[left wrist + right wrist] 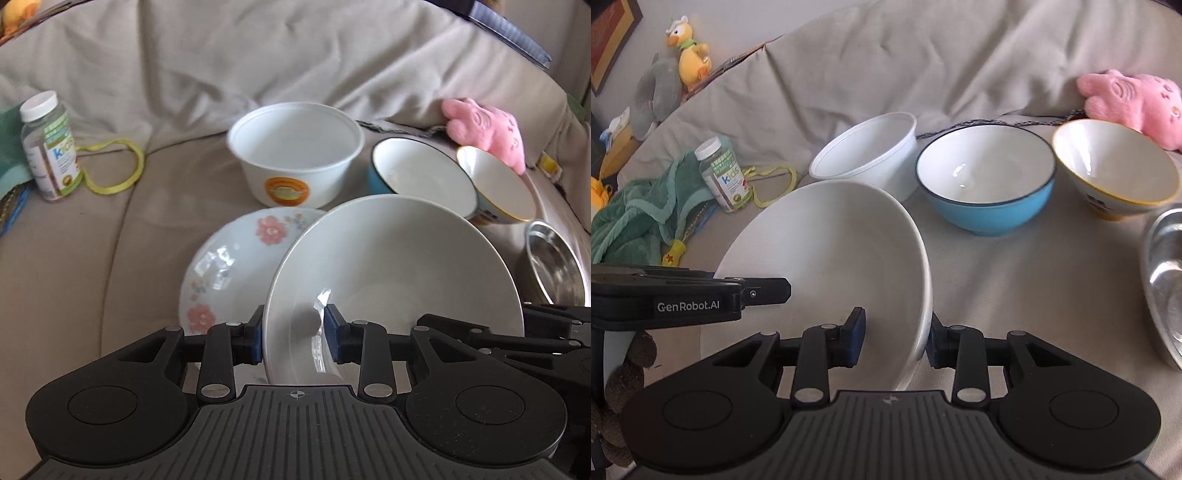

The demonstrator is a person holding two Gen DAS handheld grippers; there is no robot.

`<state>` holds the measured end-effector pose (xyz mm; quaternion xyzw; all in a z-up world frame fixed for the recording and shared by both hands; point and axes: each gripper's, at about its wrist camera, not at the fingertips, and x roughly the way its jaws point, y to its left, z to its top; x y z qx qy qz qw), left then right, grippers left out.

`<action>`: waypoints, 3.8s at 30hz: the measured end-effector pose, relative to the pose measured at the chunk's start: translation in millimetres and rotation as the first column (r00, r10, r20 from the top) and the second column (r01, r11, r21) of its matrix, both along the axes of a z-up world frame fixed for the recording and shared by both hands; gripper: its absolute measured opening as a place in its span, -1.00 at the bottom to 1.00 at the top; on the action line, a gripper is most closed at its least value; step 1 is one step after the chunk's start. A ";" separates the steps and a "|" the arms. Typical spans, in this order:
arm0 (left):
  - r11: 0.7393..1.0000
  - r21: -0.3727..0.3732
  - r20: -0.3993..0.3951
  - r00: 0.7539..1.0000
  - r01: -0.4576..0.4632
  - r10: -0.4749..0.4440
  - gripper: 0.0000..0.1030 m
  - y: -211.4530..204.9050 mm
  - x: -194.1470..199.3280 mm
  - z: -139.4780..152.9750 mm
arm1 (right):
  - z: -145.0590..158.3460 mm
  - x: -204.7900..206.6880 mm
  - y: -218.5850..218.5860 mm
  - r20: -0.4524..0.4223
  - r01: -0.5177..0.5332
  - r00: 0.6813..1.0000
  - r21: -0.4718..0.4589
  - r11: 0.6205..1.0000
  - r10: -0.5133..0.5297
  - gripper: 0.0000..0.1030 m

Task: Organize plates and bowls
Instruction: 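Lower the white bowl with both grippers into the floral plate, then open both grippers and pull them back from the stacked bowl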

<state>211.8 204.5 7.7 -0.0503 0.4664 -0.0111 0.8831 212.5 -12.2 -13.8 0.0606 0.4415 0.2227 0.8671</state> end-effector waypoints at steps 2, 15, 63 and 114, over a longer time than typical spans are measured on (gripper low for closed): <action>0.999 -0.036 0.021 0.999 -0.024 0.025 -0.33 15.5 2.9 -6.0 | -2.1 10.1 18.6 -0.018 -0.013 1.000 -0.035 0.999 0.013 -0.34; 0.990 -0.118 -0.038 0.997 -0.077 0.073 -0.34 53.3 14.8 -30.9 | -20.0 51.9 59.6 -0.120 -0.031 0.993 -0.104 0.994 0.019 -0.31; 0.977 -0.169 0.045 0.989 -0.130 0.139 -0.31 97.9 13.4 -32.2 | -48.2 62.1 29.9 -0.208 0.092 0.974 -0.009 0.996 -0.092 0.25; 0.942 -0.231 0.016 0.969 0.245 -0.248 -0.06 -243.0 57.4 -10.0 | 2.6 -0.6 -302.5 0.280 0.535 0.831 -0.163 0.829 -0.482 0.26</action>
